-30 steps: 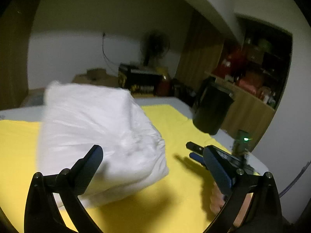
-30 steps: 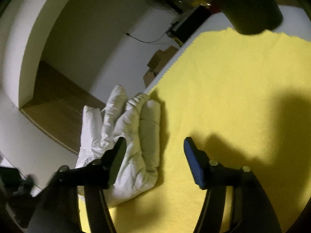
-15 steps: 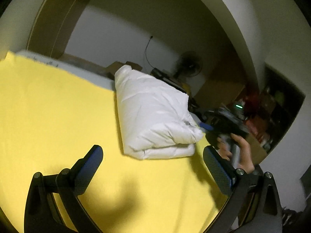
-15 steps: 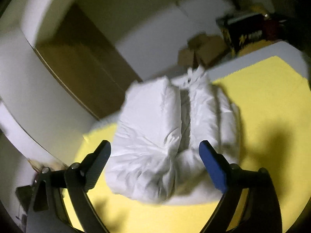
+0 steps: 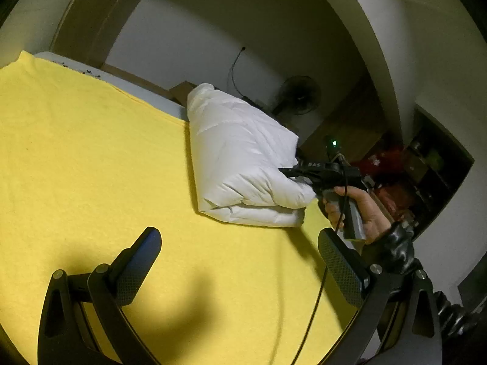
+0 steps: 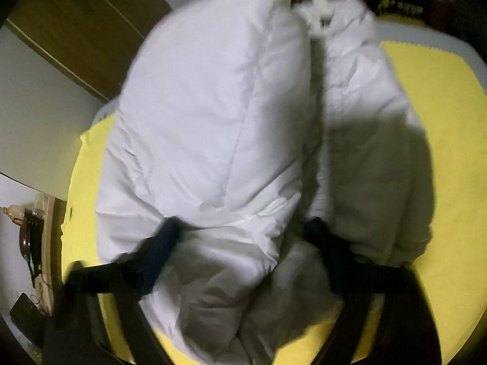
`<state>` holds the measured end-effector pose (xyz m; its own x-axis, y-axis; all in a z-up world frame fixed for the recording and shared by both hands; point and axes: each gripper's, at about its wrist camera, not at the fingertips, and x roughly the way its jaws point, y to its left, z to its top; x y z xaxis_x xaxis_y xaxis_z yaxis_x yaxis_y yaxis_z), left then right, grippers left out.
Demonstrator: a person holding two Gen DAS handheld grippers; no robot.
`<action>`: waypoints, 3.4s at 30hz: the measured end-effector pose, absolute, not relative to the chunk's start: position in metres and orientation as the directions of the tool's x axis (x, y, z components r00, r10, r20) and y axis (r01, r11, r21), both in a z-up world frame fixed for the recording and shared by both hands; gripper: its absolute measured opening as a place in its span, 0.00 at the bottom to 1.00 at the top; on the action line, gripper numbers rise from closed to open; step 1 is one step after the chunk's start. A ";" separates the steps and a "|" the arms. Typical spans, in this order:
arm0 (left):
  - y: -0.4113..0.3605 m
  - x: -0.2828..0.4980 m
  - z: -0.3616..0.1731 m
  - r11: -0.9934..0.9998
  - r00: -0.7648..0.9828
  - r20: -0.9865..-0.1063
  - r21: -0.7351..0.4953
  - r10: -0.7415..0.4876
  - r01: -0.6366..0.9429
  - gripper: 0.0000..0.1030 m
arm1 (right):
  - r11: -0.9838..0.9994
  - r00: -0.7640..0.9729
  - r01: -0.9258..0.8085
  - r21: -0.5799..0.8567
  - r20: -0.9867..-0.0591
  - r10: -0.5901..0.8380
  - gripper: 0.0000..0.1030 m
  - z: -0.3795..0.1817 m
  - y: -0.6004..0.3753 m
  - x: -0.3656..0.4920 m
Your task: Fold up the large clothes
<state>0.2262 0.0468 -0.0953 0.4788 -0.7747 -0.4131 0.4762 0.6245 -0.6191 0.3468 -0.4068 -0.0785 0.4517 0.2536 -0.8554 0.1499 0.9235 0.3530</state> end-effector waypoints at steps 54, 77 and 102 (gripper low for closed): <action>-0.286 0.585 -0.176 0.844 0.451 -0.767 -0.212 -0.456 0.493 1.00 | 0.814 0.691 0.004 0.581 -0.590 0.418 0.11 -0.154 -0.489 0.292; -0.114 0.430 -0.081 0.753 0.412 -0.676 -0.335 -0.611 0.567 1.00 | 0.613 0.732 0.174 0.770 -0.518 0.443 1.00 -0.157 -0.538 0.240; -0.078 0.433 -0.098 0.716 0.313 -0.668 -0.491 -0.675 0.497 1.00 | 0.712 0.697 0.184 0.678 -0.601 0.392 0.46 -0.175 -0.484 0.322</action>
<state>0.4333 -0.0782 -0.0982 0.3130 -0.6754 -0.6677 0.4967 0.7157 -0.4910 0.3221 -0.4835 -0.1750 0.6969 0.3917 -0.6007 0.1845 0.7116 0.6780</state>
